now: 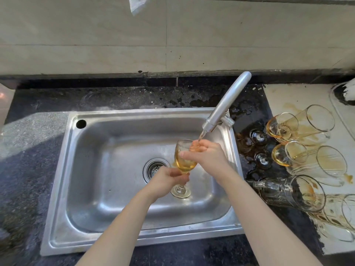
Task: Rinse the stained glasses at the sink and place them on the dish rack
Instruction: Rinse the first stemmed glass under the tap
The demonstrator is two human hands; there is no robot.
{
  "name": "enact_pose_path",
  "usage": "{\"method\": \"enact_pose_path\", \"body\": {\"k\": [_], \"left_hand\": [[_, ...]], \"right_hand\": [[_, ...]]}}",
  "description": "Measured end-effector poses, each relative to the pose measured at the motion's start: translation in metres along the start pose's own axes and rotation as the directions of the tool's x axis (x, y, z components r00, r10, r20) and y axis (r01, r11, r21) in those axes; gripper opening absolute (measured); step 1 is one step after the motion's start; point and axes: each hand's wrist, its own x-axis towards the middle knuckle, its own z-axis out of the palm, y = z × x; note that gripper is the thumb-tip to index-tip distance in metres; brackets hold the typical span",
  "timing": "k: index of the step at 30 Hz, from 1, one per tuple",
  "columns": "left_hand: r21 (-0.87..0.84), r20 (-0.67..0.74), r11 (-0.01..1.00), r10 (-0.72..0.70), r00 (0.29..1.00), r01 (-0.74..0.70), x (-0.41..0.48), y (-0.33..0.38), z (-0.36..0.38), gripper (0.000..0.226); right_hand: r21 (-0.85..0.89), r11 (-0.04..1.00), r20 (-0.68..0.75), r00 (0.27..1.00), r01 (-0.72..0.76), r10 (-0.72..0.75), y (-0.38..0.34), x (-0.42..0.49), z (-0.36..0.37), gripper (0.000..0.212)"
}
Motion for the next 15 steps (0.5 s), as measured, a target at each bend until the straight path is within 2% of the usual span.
{"method": "enact_pose_path", "body": {"k": [2, 4, 6, 8, 10, 12, 13, 15], "left_hand": [[-0.025, 0.006, 1.000, 0.009, 1.000, -0.008, -0.002, 0.009, -0.004, 0.011], [0.026, 0.028, 0.999, 0.020, 0.999, -0.021, -0.004, 0.018, -0.004, 0.013], [0.069, 0.029, 0.997, 0.014, 0.999, -0.016, -0.009, 0.024, -0.004, 0.019], [0.035, -0.001, 0.999, -0.002, 1.000, 0.002, -0.011, 0.025, -0.007, 0.022], [0.008, -0.039, 1.000, 0.000, 0.999, 0.001, -0.013, 0.029, -0.009, 0.022], [-0.025, -0.041, 1.000, 0.012, 0.999, -0.013, -0.016, 0.036, -0.009, 0.023], [-0.061, -0.027, 0.998, 0.011, 1.000, -0.012, -0.018, 0.041, -0.009, 0.021], [-0.136, 0.006, 0.991, -0.001, 1.000, 0.002, -0.022, 0.050, -0.012, 0.019]], "right_hand": [[0.066, 0.997, 0.002, 0.999, -0.035, 0.035, -0.008, 0.004, -0.005, 0.045], [0.137, 0.987, -0.004, 0.997, -0.080, 0.081, -0.010, 0.003, -0.011, 0.027], [0.165, 0.979, -0.024, 0.992, -0.119, 0.125, -0.008, 0.002, -0.009, 0.021], [0.113, 0.987, -0.063, 0.990, -0.118, 0.125, -0.007, 0.004, 0.004, 0.037], [-0.066, 0.996, -0.118, 0.992, -0.059, 0.051, -0.006, 0.006, 0.024, 0.063], [-0.173, 0.985, -0.162, 0.987, -0.014, -0.015, -0.008, 0.012, 0.036, 0.066], [-0.120, 0.993, -0.190, 0.982, -0.018, -0.005, -0.014, 0.016, 0.035, 0.059], [0.187, 0.979, -0.200, 0.973, -0.076, 0.114, -0.029, 0.023, 0.025, 0.031]]}}
